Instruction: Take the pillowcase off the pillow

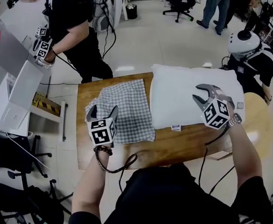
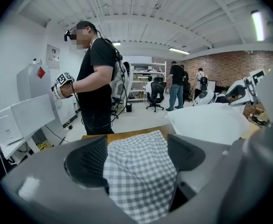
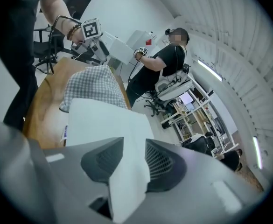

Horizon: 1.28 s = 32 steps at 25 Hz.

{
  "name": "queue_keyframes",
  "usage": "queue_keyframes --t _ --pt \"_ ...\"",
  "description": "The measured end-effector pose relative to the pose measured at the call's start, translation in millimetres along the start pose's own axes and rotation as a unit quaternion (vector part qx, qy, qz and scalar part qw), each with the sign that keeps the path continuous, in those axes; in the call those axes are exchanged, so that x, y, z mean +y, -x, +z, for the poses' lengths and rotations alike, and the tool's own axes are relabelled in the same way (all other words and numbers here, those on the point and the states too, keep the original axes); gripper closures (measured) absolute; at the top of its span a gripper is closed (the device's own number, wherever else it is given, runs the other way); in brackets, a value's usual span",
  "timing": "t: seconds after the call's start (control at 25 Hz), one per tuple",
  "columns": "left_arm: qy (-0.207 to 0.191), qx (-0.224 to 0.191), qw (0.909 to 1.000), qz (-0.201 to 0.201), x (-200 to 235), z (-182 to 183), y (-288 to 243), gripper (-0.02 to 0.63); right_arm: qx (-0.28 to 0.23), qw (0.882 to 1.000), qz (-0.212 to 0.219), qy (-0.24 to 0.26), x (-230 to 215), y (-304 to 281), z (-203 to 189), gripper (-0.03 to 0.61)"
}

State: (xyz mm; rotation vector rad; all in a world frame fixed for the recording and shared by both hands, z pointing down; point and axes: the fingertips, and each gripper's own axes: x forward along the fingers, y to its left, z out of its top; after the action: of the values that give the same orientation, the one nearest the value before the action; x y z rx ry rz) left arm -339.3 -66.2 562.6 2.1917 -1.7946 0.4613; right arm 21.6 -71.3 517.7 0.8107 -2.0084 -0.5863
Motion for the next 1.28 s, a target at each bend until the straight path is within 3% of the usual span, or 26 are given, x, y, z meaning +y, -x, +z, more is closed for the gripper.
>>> queue_keyframes --t 0.4,0.72,0.88,1.28 --pt "-0.024 -0.034 0.9990 -0.019 -84.5 34.1 21.6 0.239 -0.074 0.997 -0.010 -0.026 4.1 34.1 31.1 0.434" --pt "-0.056 -0.072 0.9957 -0.017 -167.9 49.7 77.4 0.281 -0.144 0.987 -0.030 -0.067 17.3 107.8 41.1 0.439" --pt "-0.088 -0.085 0.9924 -0.011 -228.5 36.9 107.2 0.313 -0.166 0.982 -0.043 -0.077 40.2 150.6 16.2 0.456" --pt "-0.122 -0.133 0.9832 -0.025 -344.2 -4.1 199.8 0.393 -0.247 0.958 -0.081 -0.121 117.6 263.3 -12.9 0.535"
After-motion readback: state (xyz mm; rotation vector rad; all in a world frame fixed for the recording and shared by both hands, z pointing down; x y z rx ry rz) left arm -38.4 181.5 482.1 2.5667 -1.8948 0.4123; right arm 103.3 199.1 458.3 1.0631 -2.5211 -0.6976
